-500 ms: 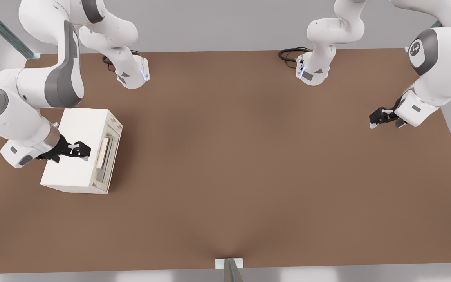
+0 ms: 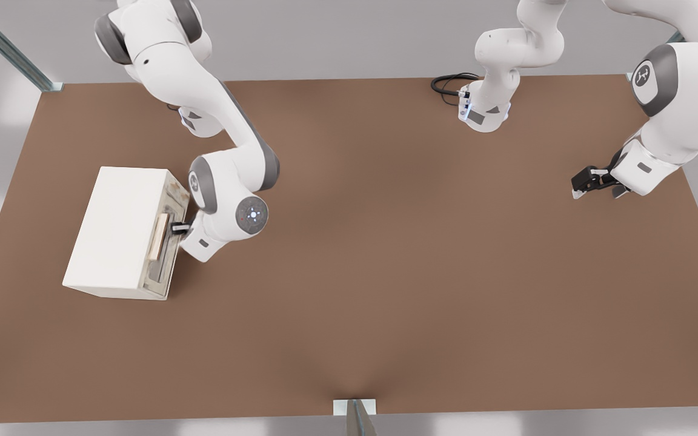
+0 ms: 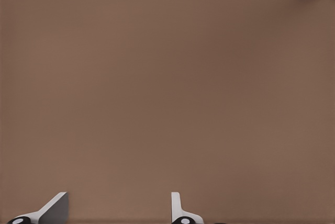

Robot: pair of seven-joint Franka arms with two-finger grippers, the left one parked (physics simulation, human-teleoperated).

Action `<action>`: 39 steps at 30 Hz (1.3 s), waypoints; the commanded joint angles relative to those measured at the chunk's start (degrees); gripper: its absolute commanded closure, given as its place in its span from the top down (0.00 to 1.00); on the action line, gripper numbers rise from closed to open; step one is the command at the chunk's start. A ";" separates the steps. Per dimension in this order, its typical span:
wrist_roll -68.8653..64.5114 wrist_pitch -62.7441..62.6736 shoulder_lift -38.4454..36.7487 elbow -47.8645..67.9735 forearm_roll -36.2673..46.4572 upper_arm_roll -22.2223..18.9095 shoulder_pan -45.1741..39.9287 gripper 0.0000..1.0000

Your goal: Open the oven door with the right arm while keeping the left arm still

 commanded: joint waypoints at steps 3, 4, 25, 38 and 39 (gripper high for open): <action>30.02 0.84 -0.05 -3.69 -1.27 -0.07 0.39 0.09; 30.11 3.47 -0.05 -5.54 -1.62 -0.25 -0.13 0.07; 30.19 16.66 -0.84 -17.14 -8.66 -0.43 -9.19 0.07; 35.99 15.26 -0.31 -18.46 -8.22 3.44 -8.92 0.07; 41.44 14.29 -0.31 -18.37 -3.65 7.48 -8.84 0.07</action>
